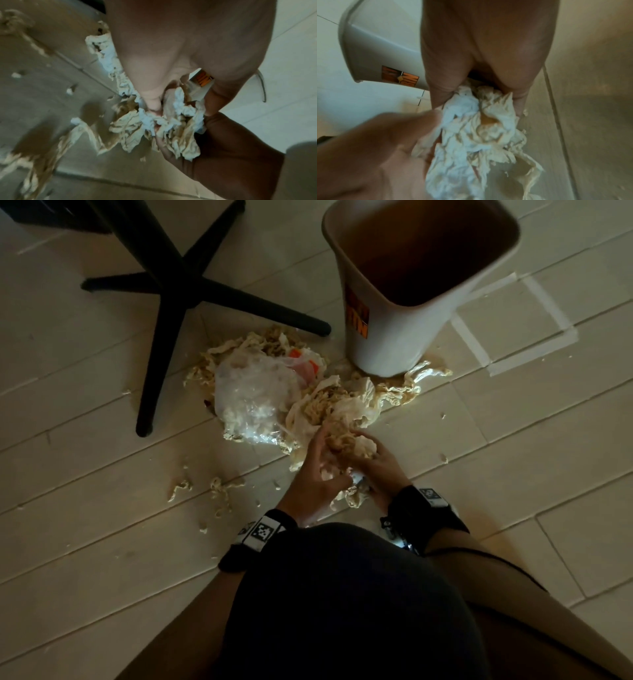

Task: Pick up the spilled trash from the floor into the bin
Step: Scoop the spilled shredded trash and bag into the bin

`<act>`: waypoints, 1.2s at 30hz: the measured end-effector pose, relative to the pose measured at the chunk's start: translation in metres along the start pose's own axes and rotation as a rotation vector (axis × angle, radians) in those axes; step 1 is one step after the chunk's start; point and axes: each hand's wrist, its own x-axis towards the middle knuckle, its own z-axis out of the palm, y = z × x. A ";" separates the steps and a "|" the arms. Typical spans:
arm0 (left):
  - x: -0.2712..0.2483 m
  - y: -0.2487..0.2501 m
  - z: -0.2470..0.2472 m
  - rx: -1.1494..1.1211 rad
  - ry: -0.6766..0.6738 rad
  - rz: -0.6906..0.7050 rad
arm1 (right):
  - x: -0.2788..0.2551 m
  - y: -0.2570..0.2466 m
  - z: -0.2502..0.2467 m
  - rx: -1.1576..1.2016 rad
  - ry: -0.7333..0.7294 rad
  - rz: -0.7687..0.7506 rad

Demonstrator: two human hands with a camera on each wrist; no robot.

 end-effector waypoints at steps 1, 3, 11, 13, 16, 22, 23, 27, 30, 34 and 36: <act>0.000 0.003 0.000 0.054 0.006 -0.001 | -0.001 -0.002 0.003 -0.004 0.014 -0.020; -0.001 0.008 -0.003 0.273 0.067 0.022 | -0.002 -0.004 0.004 -0.028 0.049 -0.064; 0.010 -0.011 -0.044 0.696 0.324 0.143 | -0.006 -0.014 -0.024 -0.094 0.138 -0.120; 0.016 -0.024 -0.046 0.830 0.211 0.101 | -0.005 -0.014 -0.025 -0.127 0.146 -0.126; 0.021 -0.034 -0.036 0.919 0.102 0.038 | -0.008 -0.014 -0.026 -0.136 0.158 -0.121; 0.021 -0.023 -0.025 0.937 0.276 0.115 | -0.019 -0.013 -0.029 -0.106 0.186 -0.095; 0.019 -0.019 -0.025 0.893 0.290 0.150 | -0.022 -0.014 -0.029 -0.097 0.189 -0.098; 0.013 0.003 -0.018 0.795 0.207 0.293 | -0.030 -0.019 -0.024 -0.219 0.107 -0.141; 0.014 0.025 -0.012 0.833 0.125 0.272 | -0.035 -0.025 -0.015 -0.430 0.017 -0.152; 0.016 0.044 -0.003 0.903 0.124 0.275 | -0.040 -0.035 -0.001 -0.815 0.011 -0.243; 0.014 0.051 0.002 0.886 0.072 0.265 | -0.041 -0.036 0.003 -0.969 0.018 -0.328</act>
